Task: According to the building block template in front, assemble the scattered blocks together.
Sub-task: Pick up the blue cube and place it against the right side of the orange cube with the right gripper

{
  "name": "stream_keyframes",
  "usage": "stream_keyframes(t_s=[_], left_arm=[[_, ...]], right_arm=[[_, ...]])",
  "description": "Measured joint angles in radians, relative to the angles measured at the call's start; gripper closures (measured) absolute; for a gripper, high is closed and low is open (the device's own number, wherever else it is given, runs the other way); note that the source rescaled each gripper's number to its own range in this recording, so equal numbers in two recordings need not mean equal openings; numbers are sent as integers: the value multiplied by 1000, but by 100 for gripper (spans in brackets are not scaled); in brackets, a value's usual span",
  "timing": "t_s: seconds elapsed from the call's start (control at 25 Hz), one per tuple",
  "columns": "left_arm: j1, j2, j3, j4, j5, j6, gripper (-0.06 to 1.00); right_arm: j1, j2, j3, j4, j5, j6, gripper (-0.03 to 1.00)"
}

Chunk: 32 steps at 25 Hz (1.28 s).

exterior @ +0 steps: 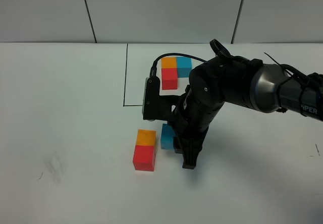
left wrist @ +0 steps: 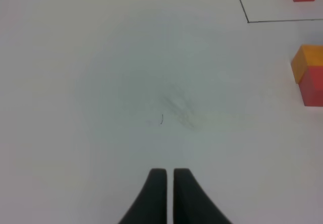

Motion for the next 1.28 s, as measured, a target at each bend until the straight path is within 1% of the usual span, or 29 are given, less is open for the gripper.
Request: stream_keyframes(t_s=[0.2, 0.44, 0.72, 1.28], left_arm=[[0, 0, 0, 0, 0, 0, 94], [0, 0, 0, 0, 0, -1, 94], [0, 0, 0, 0, 0, -1, 94], [0, 0, 0, 0, 0, -1, 94]], right_arm=[[0, 6, -7, 0, -9, -5, 45], [0, 46, -68, 1, 23, -7, 45], [0, 66, -103, 0, 35, -7, 45], [0, 97, -109, 0, 32, -39, 45]])
